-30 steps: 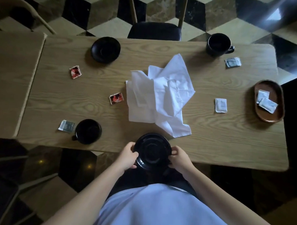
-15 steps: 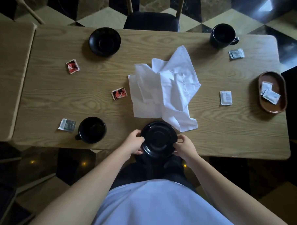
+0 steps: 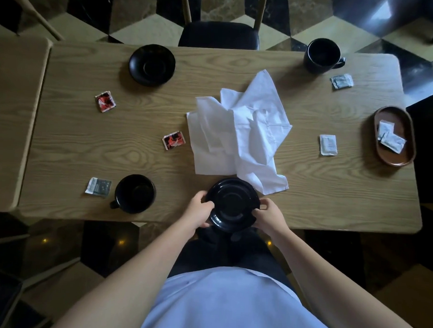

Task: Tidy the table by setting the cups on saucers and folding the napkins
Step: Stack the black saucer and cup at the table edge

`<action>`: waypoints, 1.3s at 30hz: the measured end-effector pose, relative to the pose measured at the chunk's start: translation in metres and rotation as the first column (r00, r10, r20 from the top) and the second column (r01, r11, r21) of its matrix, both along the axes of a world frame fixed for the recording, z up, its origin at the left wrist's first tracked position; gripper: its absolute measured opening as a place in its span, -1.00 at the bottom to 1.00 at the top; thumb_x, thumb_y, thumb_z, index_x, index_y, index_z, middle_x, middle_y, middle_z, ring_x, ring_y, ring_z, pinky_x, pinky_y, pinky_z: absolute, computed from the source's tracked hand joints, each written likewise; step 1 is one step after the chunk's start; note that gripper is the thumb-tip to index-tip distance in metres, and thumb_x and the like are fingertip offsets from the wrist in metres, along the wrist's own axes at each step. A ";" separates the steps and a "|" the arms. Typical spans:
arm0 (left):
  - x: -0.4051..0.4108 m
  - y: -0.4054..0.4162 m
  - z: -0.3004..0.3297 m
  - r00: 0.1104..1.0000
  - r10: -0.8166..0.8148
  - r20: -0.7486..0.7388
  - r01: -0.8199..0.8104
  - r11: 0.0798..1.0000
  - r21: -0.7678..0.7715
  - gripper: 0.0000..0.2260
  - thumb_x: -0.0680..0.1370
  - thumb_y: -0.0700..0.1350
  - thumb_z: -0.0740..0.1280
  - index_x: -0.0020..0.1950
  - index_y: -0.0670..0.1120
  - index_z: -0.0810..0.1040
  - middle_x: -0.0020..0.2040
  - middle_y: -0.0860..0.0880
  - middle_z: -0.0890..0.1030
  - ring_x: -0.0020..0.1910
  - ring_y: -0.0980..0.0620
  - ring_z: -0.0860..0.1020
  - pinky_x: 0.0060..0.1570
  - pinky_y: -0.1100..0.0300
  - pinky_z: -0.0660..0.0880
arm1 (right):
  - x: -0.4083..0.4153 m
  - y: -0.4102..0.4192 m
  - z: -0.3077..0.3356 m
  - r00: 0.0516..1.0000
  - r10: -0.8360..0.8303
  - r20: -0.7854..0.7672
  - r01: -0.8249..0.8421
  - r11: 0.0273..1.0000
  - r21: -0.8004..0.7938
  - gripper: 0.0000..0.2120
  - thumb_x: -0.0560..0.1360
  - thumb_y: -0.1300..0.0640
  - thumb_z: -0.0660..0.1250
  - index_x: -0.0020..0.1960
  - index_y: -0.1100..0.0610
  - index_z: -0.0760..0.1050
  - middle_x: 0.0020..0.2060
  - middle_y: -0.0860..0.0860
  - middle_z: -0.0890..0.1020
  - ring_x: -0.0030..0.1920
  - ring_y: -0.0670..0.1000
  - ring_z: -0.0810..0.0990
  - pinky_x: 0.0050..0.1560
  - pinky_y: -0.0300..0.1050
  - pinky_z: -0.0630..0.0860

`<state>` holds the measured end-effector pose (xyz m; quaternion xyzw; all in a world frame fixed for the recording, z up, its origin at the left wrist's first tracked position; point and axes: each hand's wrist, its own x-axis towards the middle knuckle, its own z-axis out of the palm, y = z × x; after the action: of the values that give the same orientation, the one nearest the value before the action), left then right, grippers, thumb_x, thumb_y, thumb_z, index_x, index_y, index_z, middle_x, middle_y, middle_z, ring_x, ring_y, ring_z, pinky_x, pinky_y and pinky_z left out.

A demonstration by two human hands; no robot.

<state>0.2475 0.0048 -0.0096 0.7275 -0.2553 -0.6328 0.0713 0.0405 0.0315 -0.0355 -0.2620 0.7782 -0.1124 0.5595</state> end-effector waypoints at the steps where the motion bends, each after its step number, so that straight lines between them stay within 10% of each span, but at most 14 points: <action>1: -0.001 -0.001 0.003 0.999 -0.002 0.053 0.004 1.000 -0.028 -0.56 0.56 -0.15 0.22 0.45 0.00 0.33 0.24 -0.08 0.51 0.06 -0.08 0.58 -0.22 0.11 0.60 | -0.002 -0.002 0.005 0.998 0.055 -0.034 -0.055 0.999 -0.002 -0.70 0.42 0.17 0.27 0.14 0.09 0.50 -0.02 0.06 0.65 -0.06 0.09 0.67 -0.05 0.03 0.64; 6: -0.003 -0.026 0.033 0.952 0.114 0.283 -0.024 0.953 -0.303 -0.82 0.52 -0.16 0.27 0.12 -0.05 0.47 -0.11 -0.03 0.56 -0.14 -0.07 0.57 -0.08 -0.02 0.54 | -0.016 -0.037 0.050 0.882 0.289 -0.371 -0.366 0.918 -0.153 -0.82 0.44 0.07 0.24 -0.03 0.05 0.58 -0.15 -0.03 0.66 -0.09 0.07 0.60 -0.18 -0.10 0.46; 12: 0.032 -0.118 0.058 0.891 0.454 -0.007 -0.414 0.807 -0.421 -0.88 0.53 -0.24 0.22 -0.02 -0.04 0.47 -0.13 -0.06 0.57 -0.34 0.00 0.60 -0.45 0.18 0.53 | 0.019 -0.157 0.107 0.977 0.210 -0.030 -0.201 0.869 -0.452 -0.88 0.44 0.16 0.28 -0.15 0.06 0.60 -0.28 0.00 0.71 -0.26 -0.01 0.67 -0.22 -0.09 0.59; 27: 0.161 -0.283 -0.006 0.812 0.582 0.053 -0.537 0.778 -0.326 -0.66 0.51 -0.23 0.22 0.26 0.01 0.45 -0.13 -0.07 0.56 -0.26 -0.03 0.59 -0.36 0.13 0.58 | 0.142 -0.363 0.036 0.975 0.110 0.193 -0.067 0.975 -0.213 -0.88 0.51 0.31 0.27 -0.17 0.20 0.54 -0.20 0.17 0.61 -0.21 0.08 0.66 -0.05 0.07 0.68; 33: 0.179 -0.337 -0.022 0.798 0.601 0.040 -0.556 0.761 -0.334 -0.45 0.55 -0.31 0.10 0.47 0.12 0.30 0.13 -0.09 0.51 -0.08 -0.06 0.59 -0.17 0.03 0.64 | 0.171 -0.406 0.021 0.917 0.106 0.385 -0.029 0.979 -0.201 -0.63 0.56 0.34 0.27 0.35 0.16 0.48 -0.03 0.08 0.60 0.01 0.07 0.63 0.02 -0.03 0.64; 39: 0.182 -0.376 -0.021 0.859 0.511 0.045 -0.485 0.838 -0.250 -0.40 0.55 -0.31 0.04 0.53 0.14 0.18 0.20 -0.10 0.47 -0.03 -0.14 0.59 -0.24 0.04 0.58 | 0.193 -0.434 0.009 0.912 0.135 0.388 -0.067 0.981 -0.184 -0.53 0.54 0.34 0.23 0.43 0.14 0.41 -0.02 0.03 0.59 0.16 0.09 0.61 0.04 -0.01 0.64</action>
<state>0.4293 -0.3717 -0.0307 0.7891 -0.1322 -0.5176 0.3031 0.2339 -0.4029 -0.0268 -0.3194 0.6212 -0.1989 0.6874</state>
